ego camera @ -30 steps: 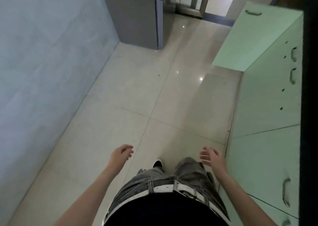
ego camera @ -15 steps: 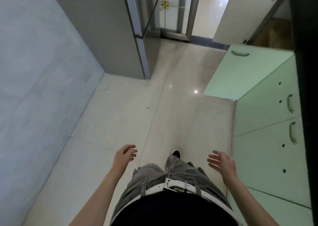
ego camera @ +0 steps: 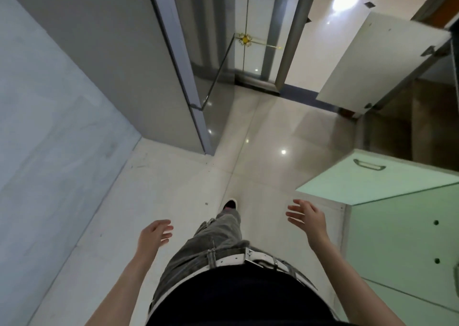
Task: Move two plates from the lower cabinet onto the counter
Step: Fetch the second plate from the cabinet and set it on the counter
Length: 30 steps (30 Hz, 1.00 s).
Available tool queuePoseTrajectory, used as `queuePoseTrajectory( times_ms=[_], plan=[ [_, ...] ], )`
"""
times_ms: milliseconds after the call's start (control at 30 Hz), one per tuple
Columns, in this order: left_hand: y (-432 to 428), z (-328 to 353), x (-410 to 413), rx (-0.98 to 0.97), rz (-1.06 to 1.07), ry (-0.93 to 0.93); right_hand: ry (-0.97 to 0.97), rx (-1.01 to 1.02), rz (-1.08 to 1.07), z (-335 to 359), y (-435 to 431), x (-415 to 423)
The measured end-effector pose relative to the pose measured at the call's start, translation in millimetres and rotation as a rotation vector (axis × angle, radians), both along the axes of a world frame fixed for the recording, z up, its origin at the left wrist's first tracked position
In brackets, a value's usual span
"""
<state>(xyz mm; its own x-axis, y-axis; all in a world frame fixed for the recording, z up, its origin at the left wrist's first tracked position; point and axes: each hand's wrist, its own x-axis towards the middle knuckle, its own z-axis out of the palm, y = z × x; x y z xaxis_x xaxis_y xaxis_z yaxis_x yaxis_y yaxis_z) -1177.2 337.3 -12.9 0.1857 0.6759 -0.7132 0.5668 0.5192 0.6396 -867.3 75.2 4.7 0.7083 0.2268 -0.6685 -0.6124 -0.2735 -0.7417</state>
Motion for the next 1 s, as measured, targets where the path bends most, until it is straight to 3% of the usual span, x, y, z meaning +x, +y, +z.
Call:
queuePoseTrajectory(
  times_ms=[233, 467, 833, 1000],
  plan=[
    [135.9, 32.5, 208.1, 0.044, -0.270, -0.115, -0.026, -0.071, -0.124, 16.8, 61.7, 116.5],
    [192.9, 33.0, 412.9, 0.068, -0.548, -0.159, 0.005, -0.102, -0.294, 5.7, 84.7, 223.8],
    [249.1, 22.0, 656.2, 0.019, -0.586, -0.100, -0.030, -0.094, -0.378, 14.4, 143.7, 478.0],
    [271.2, 29.5, 765.8, 0.033, -0.669, -0.091, -0.042, -0.103, -0.467, 20.3, 162.4, 555.1]
  ],
)
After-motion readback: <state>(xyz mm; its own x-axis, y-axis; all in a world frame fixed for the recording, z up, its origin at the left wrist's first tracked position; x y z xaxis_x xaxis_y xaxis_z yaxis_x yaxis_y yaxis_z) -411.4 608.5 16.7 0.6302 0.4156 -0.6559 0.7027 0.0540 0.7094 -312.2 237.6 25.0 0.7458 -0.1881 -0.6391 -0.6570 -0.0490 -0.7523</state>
